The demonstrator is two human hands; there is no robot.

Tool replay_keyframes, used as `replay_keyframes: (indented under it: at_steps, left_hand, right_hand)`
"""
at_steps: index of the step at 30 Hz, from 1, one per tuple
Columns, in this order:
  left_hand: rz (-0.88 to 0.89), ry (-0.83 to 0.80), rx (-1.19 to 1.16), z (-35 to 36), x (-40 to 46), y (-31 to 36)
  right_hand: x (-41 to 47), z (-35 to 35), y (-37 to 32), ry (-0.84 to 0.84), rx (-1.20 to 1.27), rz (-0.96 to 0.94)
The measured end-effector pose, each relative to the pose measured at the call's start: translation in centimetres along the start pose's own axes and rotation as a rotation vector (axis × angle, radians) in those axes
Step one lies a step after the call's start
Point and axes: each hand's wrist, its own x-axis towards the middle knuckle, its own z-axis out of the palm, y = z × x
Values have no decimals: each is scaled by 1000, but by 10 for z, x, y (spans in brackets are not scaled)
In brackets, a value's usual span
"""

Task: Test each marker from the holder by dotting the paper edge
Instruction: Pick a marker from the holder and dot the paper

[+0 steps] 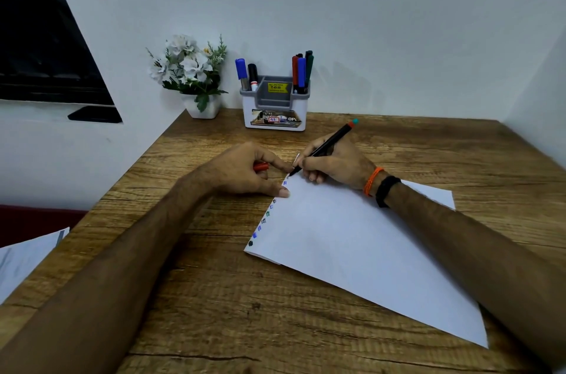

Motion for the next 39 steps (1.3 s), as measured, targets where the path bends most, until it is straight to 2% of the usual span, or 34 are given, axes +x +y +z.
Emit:
replay_keyframes:
  at_steps: [18,31,35,39]
  left_hand:
    - [-16,-9,-8,0,-4,6]
    - [3,23,17,0,-7,8]
    - [-1,65,-96,-1,-7,3]
    - [-45,185,-238,-4,-6,-3]
  right_hand:
    - [1,0,1,-10,-29,-8]
    - [1,-3,0,41,155,-24]
    - [2,-3,-3,94,272,-56]
    - [4,-5,-8,69,308,-74]
